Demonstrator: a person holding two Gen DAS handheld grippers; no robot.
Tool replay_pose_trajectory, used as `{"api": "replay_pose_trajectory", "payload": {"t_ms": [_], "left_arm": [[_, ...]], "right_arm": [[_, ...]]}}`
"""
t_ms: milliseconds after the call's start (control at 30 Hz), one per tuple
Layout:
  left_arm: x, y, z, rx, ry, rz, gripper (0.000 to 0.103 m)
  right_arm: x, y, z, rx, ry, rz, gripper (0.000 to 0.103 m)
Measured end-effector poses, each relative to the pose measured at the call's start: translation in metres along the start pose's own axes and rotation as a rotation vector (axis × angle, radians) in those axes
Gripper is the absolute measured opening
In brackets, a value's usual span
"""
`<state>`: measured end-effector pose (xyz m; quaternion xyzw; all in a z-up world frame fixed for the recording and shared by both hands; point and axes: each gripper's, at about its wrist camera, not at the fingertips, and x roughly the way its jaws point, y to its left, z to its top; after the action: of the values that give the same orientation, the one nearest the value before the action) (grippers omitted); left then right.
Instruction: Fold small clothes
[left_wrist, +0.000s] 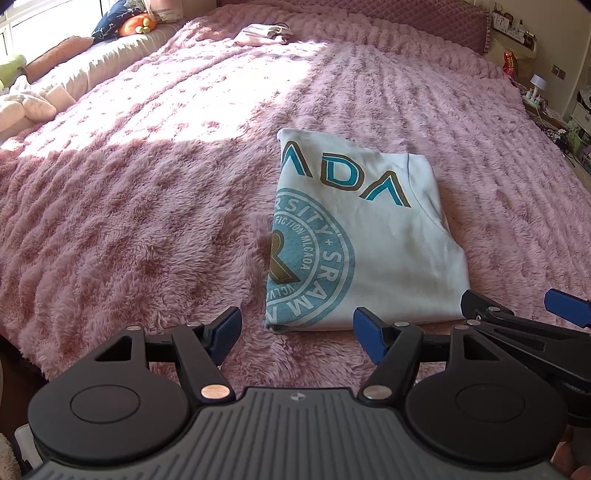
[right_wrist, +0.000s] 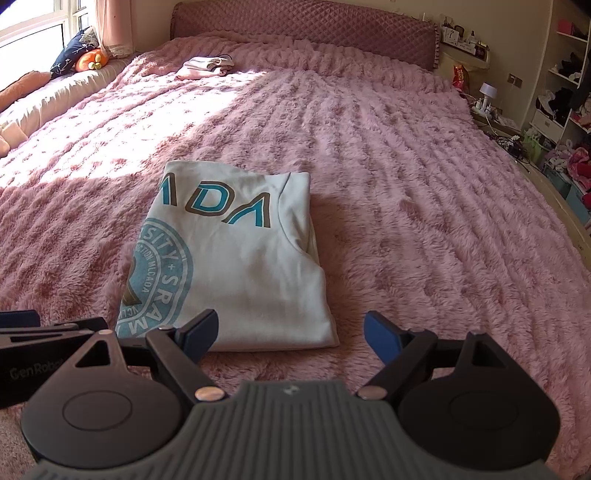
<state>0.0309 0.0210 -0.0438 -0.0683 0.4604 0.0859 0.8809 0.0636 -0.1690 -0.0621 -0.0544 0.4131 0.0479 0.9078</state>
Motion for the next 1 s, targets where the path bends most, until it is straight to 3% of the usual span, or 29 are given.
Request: {"api": "replay_pose_trajectory", "payload": {"t_ms": [167,1000], "left_arm": [[0.001,-0.001,0.001,-0.001,0.007,-0.011,0.076],[0.007,-0.011,0.002,0.050,0.025,0.051,0.076]], "right_arm": [[0.001,0.000,0.000,0.004,0.002,-0.001,0.082],[0.007,0.003,0.000,-0.015,0.023,-0.023,0.082]]}}
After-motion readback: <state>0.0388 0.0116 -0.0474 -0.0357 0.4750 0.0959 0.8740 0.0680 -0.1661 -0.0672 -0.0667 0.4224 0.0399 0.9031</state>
